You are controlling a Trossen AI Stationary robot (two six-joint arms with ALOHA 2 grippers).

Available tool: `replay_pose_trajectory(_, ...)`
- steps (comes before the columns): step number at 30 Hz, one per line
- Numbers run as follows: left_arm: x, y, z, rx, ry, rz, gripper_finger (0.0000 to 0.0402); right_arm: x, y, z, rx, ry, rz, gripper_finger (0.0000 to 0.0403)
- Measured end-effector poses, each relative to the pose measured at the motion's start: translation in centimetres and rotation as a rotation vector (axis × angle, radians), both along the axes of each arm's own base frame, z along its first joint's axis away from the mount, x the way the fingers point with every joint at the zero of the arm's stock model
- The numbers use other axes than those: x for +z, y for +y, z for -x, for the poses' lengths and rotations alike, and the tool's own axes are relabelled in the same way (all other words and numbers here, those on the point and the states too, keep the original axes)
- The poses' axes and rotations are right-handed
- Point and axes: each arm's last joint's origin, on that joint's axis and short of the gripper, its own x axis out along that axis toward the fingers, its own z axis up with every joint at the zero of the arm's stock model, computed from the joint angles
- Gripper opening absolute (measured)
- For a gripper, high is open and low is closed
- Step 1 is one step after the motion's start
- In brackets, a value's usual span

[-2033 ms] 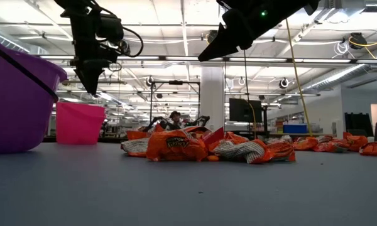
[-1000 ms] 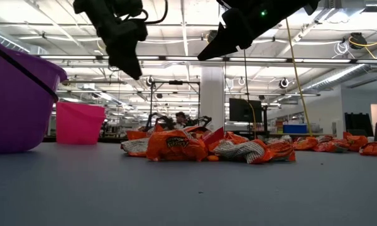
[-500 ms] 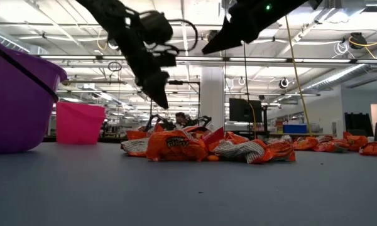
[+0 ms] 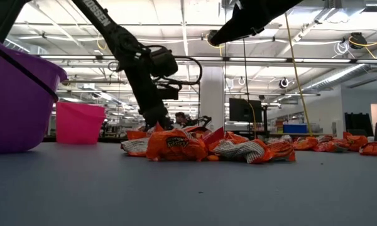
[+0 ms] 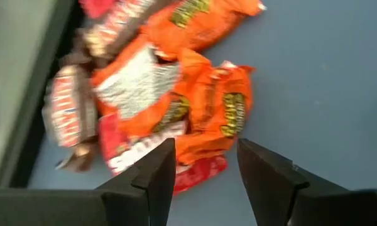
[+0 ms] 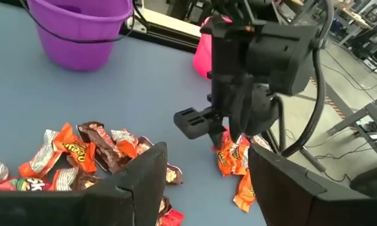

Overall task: Organize candy in baskets
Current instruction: Put the orange chocolate into the pink bucket

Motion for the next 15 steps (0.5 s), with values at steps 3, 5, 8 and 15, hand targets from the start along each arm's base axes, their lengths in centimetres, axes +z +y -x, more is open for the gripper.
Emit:
replay_pose_trajectory(3, -0.51, 0.70, -0.09, -0.017, -0.005, -0.017, 0.0176, -0.02, 0.02, 0.01, -0.001, -0.002, -0.011, 0.0210)
replay_pose_trajectory(5, -0.73, 1.01, -0.26, -0.025, -0.020, -0.021, 0.0176, -0.01, 0.01, 0.00, -0.002, -0.003, -0.012, 0.0210)
replay_pose_trajectory(8, -0.86, 0.97, -0.18, -0.057, -0.035, 0.035, 0.0175, -0.01, 0.01, 0.00, -0.002, -0.002, -0.011, 0.0210)
replay_pose_trajectory(15, -0.82, 0.93, -0.23, -0.062, -0.048, 0.049, 0.0097, -0.02, 0.01, -0.01, -0.001, -0.002, -0.009, 0.0210)
